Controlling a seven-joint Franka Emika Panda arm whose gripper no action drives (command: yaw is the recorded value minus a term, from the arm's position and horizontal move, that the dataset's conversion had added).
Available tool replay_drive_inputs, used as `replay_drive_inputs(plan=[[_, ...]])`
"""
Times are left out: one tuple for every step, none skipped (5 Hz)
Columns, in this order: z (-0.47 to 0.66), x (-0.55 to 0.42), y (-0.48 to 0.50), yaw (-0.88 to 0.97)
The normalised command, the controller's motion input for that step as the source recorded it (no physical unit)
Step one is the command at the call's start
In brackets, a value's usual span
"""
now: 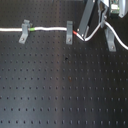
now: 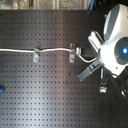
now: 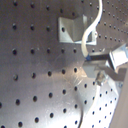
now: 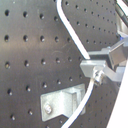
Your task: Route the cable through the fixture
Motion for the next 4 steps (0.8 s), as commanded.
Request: replay_drive_inputs(plan=[[-0.32,-0.138,0.146,0.0],[-0.35,-0.118,0.373,0.02],[-0.13,0.016,0.414,0.16],[-0.21,0.263,0.353,0.01]])
